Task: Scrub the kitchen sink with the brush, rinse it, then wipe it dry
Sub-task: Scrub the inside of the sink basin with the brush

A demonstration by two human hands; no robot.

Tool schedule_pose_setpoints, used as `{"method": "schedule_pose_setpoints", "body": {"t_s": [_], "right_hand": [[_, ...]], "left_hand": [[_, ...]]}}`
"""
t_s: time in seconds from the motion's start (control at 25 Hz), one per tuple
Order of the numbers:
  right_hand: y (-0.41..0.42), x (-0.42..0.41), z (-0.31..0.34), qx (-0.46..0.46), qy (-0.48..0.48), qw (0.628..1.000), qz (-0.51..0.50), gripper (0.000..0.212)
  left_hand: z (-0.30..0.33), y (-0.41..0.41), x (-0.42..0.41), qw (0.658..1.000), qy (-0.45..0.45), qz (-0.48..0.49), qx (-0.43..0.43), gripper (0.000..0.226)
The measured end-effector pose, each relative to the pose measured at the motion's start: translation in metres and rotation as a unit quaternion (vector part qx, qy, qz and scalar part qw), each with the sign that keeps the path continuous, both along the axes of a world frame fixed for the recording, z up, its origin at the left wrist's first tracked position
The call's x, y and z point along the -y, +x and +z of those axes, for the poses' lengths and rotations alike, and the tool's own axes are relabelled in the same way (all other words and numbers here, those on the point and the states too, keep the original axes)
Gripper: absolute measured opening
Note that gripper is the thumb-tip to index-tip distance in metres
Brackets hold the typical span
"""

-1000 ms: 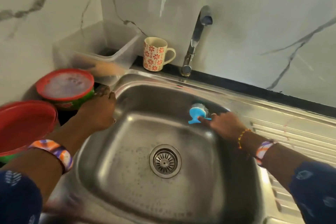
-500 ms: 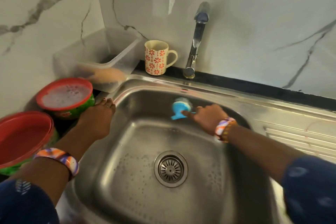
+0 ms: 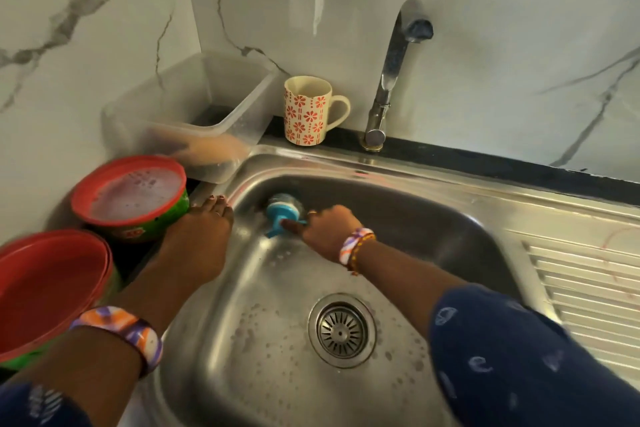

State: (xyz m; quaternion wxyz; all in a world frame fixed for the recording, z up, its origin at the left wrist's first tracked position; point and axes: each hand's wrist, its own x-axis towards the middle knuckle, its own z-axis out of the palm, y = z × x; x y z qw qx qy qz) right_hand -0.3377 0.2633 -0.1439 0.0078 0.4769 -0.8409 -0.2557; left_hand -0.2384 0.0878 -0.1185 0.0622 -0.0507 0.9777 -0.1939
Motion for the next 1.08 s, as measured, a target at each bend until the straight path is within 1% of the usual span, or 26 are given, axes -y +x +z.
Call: {"method": "schedule_pose_setpoints", "body": {"t_s": [0.04,0.12,0.2,0.28,0.32,0.36,0.4,0.44,0.52,0.64,0.72,0.76,0.84,0.88,0.92,0.96,1.0,1.04,1.08], "right_hand": [[0.0,0.003,-0.001,-0.005,-0.004,1.0,0.003,0.048],[0.0,-0.029,-0.001,-0.016,-0.012,1.0,-0.017,0.05],[0.005,-0.093,0.005,-0.025,-0.003,0.995,-0.1,0.051],[0.02,-0.15,0.019,-0.057,-0.024,0.983,-0.173,0.047],[0.028,-0.166,0.028,-0.069,-0.001,0.975,-0.209,0.044],[0.035,-0.173,0.036,-0.064,0.049,0.965,-0.25,0.043],[0.037,-0.175,0.04,-0.035,0.097,0.954,-0.282,0.045],[0.034,-0.167,0.042,-0.014,0.121,0.948,-0.295,0.047],[0.022,-0.118,0.034,-0.011,0.12,0.964,-0.238,0.05],[0.015,-0.013,-0.003,0.008,0.053,0.991,-0.119,0.048],[0.015,0.021,-0.011,0.007,0.009,0.997,-0.07,0.05],[0.013,0.011,-0.01,-0.003,-0.01,0.998,-0.065,0.05],[0.011,-0.045,-0.006,-0.042,0.01,0.996,-0.082,0.053],[0.012,-0.083,0.001,-0.039,0.028,0.992,-0.12,0.052],[0.013,-0.124,0.008,-0.028,0.033,0.982,-0.182,0.047],[0.016,-0.154,0.018,-0.022,0.005,0.968,-0.252,0.048],[0.017,-0.172,0.022,-0.022,-0.059,0.944,-0.324,0.055],[0.018,-0.178,0.022,-0.055,-0.055,0.943,-0.324,0.049],[0.017,-0.171,0.023,-0.106,-0.043,0.952,-0.285,0.04]], "left_hand": [[0.0,-0.001,0.001,1.0,-0.006,-0.004,0.0,0.064],[0.001,0.002,0.0,1.0,-0.007,-0.006,-0.005,0.063],[0.006,0.005,-0.002,1.0,0.006,0.001,-0.005,0.06],[0.01,0.007,-0.004,1.0,0.024,-0.001,-0.007,0.056],[0.012,0.008,-0.002,1.0,0.026,-0.005,-0.009,0.053],[0.014,0.009,-0.001,1.0,0.025,-0.012,-0.012,0.05],[0.014,0.009,-0.002,0.999,0.022,-0.019,-0.015,0.048],[0.013,0.01,-0.003,0.999,0.019,-0.024,-0.017,0.047],[0.012,0.01,-0.004,0.999,0.013,-0.034,-0.018,0.046],[0.01,0.007,-0.001,0.999,0.013,-0.039,-0.012,0.047],[0.007,0.005,-0.001,0.999,-0.003,-0.034,-0.007,0.049],[0.005,0.004,-0.002,0.999,-0.014,-0.028,-0.005,0.049],[0.0,0.004,-0.006,1.0,-0.022,-0.013,0.005,0.049],[-0.002,0.004,-0.007,1.0,-0.022,-0.01,0.012,0.048],[-0.002,0.004,-0.008,1.0,-0.02,-0.01,0.016,0.047],[-0.002,0.003,-0.008,1.0,-0.017,-0.01,0.018,0.045],[-0.003,0.002,-0.009,1.0,-0.014,-0.011,0.017,0.044],[-0.005,0.001,-0.009,1.0,-0.01,-0.009,0.015,0.044],[-0.006,-0.001,-0.01,1.0,-0.007,-0.006,0.016,0.043]]}}
